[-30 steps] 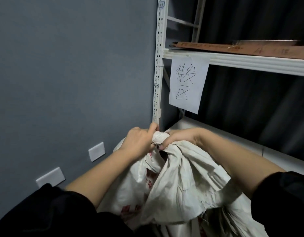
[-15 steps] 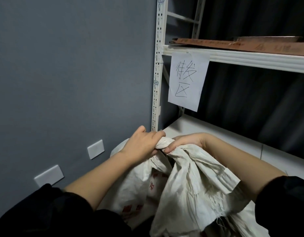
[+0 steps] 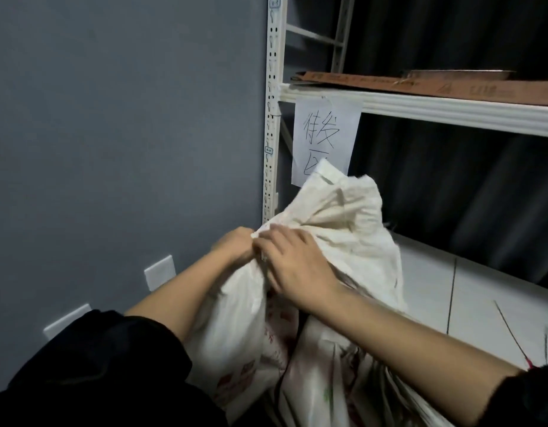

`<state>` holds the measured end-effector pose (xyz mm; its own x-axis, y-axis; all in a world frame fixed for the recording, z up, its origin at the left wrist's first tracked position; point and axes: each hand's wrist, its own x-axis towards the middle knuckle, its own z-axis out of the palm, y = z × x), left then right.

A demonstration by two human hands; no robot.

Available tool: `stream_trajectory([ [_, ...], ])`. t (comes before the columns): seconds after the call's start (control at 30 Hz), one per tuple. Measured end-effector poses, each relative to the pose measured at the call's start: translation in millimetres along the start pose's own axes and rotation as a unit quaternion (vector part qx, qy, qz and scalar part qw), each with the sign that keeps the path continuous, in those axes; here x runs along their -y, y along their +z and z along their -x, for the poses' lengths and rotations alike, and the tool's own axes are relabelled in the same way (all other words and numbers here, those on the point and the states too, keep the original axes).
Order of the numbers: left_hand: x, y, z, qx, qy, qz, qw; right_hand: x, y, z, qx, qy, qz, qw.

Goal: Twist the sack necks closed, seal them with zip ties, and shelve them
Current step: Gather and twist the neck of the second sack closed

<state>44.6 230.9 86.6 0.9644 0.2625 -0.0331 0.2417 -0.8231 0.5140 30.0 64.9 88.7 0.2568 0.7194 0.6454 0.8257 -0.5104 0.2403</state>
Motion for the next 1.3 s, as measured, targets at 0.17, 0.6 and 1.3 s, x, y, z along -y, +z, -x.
stream_trajectory([
  [0.17,-1,1,11,0.037,-0.006,0.203,0.979,-14,33,38,0.019,-0.073,0.099,0.992],
  [0.6,6,0,39,0.045,0.047,0.161,0.985,-72,22,-17,-0.078,-0.142,0.168,0.972],
  [1.3,27,31,31,-0.251,0.281,-0.326,0.867,-42,23,-11,0.371,0.309,-0.486,0.729],
])
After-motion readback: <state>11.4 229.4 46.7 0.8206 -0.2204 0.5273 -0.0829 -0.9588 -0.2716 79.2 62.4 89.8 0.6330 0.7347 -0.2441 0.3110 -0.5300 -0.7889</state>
